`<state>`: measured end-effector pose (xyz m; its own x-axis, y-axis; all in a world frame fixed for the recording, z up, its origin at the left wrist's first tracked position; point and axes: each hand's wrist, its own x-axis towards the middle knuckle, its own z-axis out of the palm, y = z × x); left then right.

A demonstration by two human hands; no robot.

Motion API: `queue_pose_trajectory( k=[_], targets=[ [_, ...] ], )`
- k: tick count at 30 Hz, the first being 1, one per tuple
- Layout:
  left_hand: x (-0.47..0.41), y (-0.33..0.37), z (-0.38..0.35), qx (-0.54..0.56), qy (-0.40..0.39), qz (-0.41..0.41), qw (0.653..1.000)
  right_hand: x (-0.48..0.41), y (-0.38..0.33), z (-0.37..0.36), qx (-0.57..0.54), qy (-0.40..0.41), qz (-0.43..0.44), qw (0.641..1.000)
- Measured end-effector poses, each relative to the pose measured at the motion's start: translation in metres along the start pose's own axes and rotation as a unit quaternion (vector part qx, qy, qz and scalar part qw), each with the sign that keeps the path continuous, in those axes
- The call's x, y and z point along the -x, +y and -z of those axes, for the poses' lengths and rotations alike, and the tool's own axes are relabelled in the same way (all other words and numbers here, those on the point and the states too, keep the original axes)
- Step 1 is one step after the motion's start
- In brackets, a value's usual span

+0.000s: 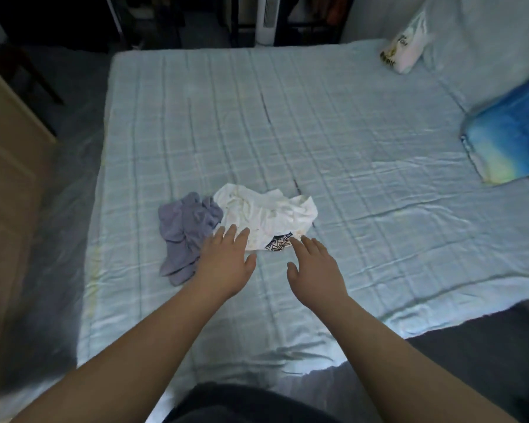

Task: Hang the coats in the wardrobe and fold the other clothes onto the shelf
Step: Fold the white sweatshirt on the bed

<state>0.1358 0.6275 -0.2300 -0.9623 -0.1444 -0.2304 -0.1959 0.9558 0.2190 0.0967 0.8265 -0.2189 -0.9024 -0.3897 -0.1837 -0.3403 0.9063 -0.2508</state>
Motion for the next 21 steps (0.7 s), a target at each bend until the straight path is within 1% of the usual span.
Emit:
queue_pose_trajectory(
  k=[4, 8, 11, 15, 17, 19, 21],
  targets=[
    [-0.096, 0.014, -0.013, -0.001, -0.037, -0.006, 0.999, -0.082, 0.051, -0.005, -0.018, -0.032, -0.035, 0.999],
    [-0.171, 0.023, -0.034, 0.007, -0.074, -0.001, 0.997, -0.146, 0.108, -0.026, -0.075, -0.073, -0.093, 0.990],
    [-0.223, 0.024, -0.056, 0.040, -0.093, 0.024, 0.995, -0.195, 0.146, -0.046, -0.110, -0.118, -0.127, 0.979],
    [-0.288, 0.020, -0.107, 0.098, -0.136, 0.093, 0.981, -0.270, 0.195, -0.085, -0.138, -0.160, -0.116, 0.970],
    [-0.308, 0.018, -0.132, 0.124, -0.156, 0.159, 0.967, -0.300, 0.209, -0.102, -0.145, -0.177, -0.120, 0.966],
    [-0.318, 0.016, -0.154, 0.129, -0.165, 0.232, 0.950, -0.322, 0.216, -0.118, -0.114, -0.213, -0.081, 0.967],
    [-0.317, 0.015, -0.172, 0.118, -0.182, 0.280, 0.935, -0.337, 0.215, -0.136, -0.076, -0.270, -0.007, 0.960]
  ],
)
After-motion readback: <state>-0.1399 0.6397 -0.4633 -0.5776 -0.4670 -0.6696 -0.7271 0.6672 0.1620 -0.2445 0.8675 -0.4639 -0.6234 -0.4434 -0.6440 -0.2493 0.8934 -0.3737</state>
